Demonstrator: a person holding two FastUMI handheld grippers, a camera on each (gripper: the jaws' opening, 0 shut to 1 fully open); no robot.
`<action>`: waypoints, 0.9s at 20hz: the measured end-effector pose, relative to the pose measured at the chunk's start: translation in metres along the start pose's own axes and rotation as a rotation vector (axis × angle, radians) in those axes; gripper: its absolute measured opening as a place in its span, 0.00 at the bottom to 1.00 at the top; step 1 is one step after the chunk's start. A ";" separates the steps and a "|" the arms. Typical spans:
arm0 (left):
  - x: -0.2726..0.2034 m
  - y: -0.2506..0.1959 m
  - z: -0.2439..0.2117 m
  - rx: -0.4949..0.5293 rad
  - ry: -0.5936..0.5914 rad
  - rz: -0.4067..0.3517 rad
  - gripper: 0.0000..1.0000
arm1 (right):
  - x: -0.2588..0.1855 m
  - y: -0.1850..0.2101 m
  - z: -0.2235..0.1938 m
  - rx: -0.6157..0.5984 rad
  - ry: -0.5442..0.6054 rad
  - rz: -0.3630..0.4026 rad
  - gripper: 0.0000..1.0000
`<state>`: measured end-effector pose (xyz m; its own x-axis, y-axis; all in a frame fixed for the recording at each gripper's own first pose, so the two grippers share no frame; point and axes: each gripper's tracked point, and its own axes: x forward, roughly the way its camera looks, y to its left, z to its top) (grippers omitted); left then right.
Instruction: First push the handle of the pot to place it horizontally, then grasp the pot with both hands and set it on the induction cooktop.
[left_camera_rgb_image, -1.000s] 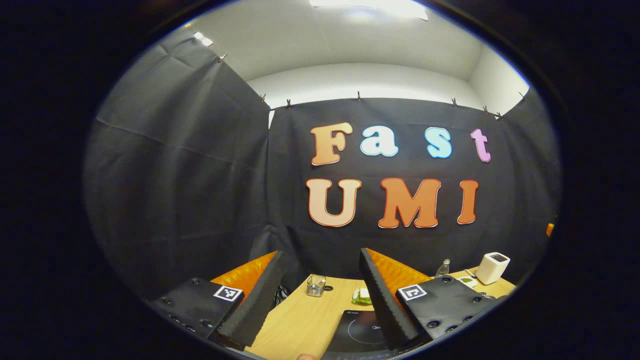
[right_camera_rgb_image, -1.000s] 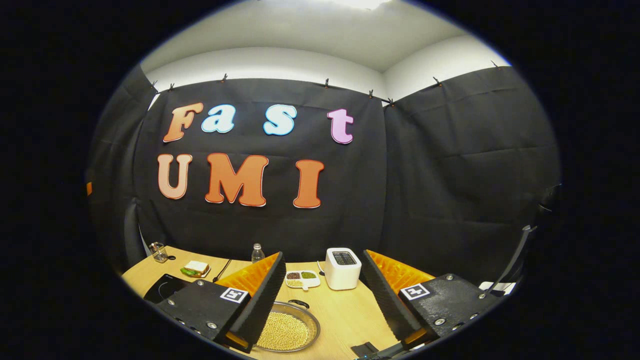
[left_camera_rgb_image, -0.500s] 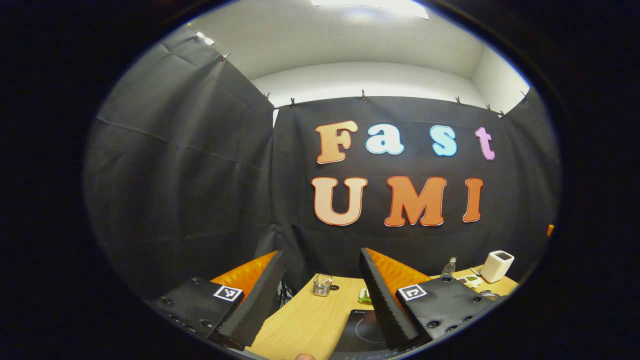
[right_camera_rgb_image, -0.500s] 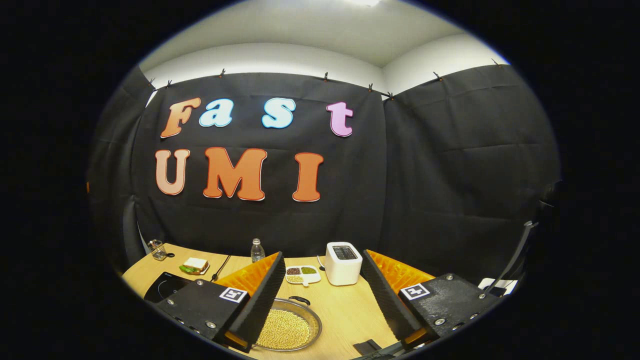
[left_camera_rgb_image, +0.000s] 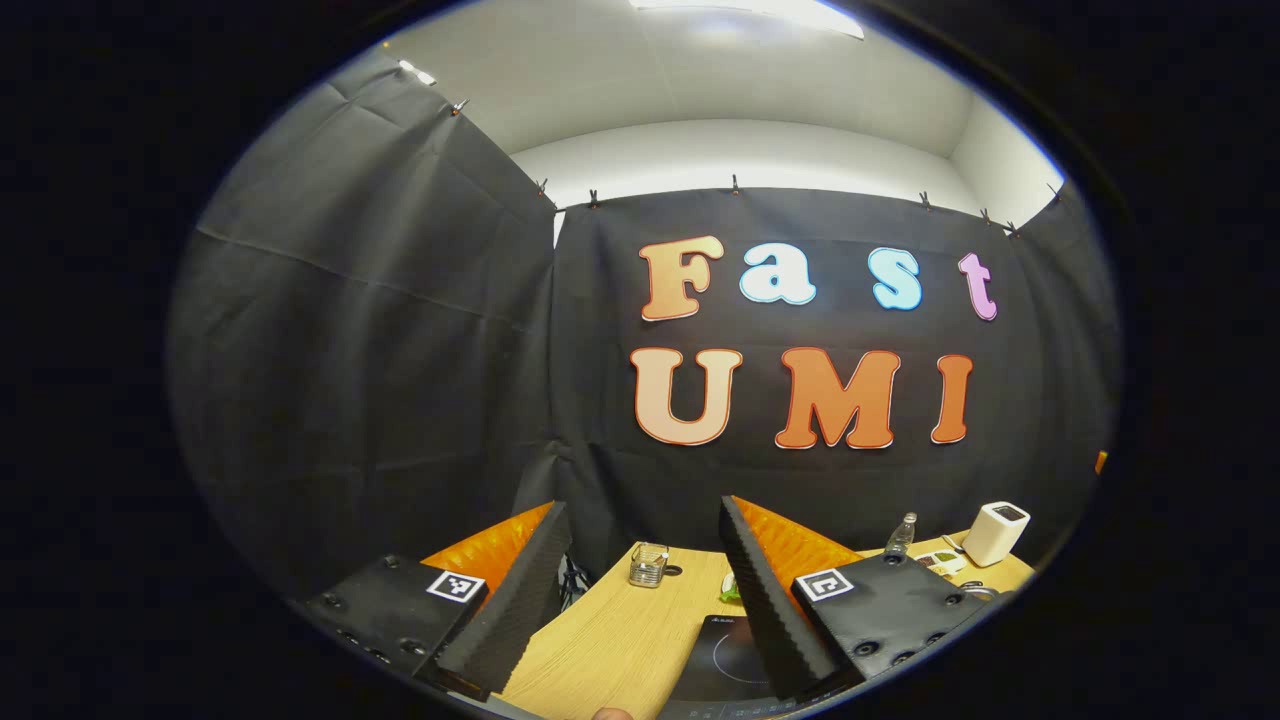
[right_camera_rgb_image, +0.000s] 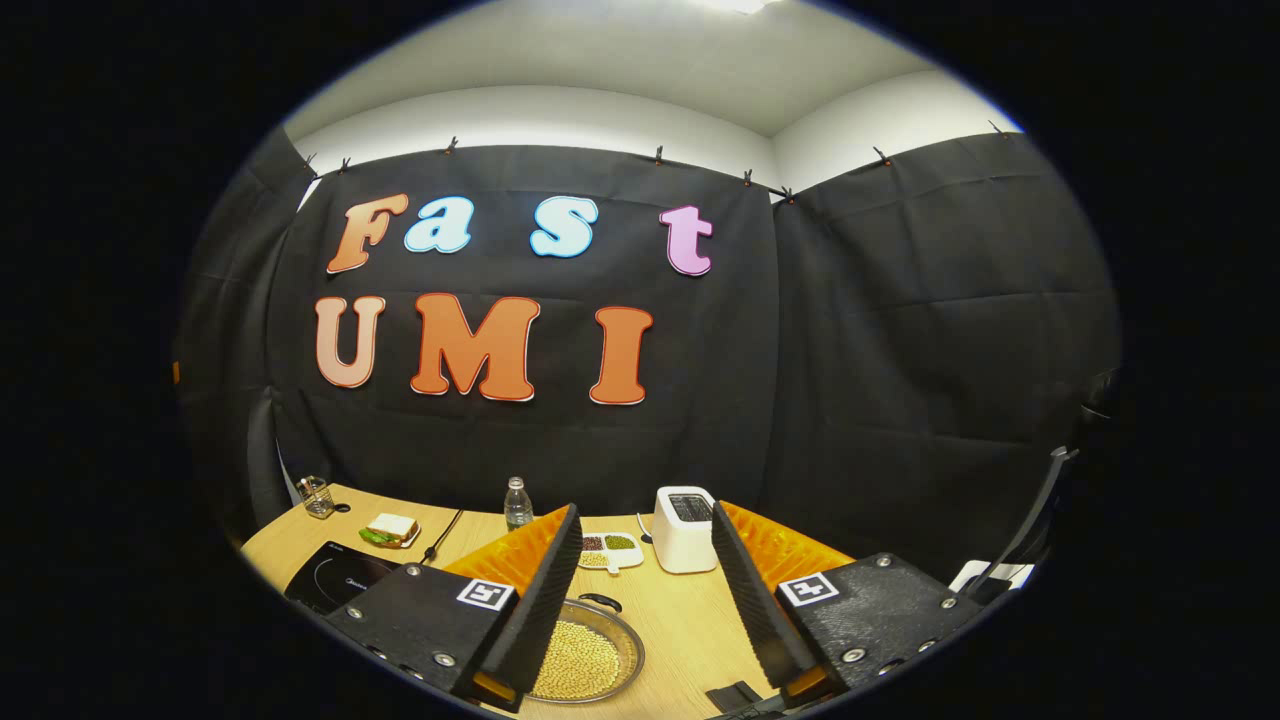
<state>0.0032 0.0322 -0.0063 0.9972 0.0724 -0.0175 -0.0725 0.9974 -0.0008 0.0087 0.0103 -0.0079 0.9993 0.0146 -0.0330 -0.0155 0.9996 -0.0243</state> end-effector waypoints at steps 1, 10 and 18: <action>0.000 0.002 0.001 0.007 0.000 0.006 0.98 | 0.000 0.002 -0.001 -0.004 0.004 0.008 0.79; -0.009 0.003 0.008 0.028 -0.013 0.019 0.98 | -0.005 0.020 -0.022 -0.051 0.040 0.075 0.27; -0.015 -0.005 0.005 0.031 -0.003 0.010 0.98 | -0.008 0.037 -0.071 -0.013 0.159 0.152 0.01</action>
<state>-0.0114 0.0256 -0.0006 0.9965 0.0826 -0.0145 -0.0821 0.9962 0.0303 -0.0019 0.0452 -0.0795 0.9678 0.1600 -0.1943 -0.1670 0.9857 -0.0203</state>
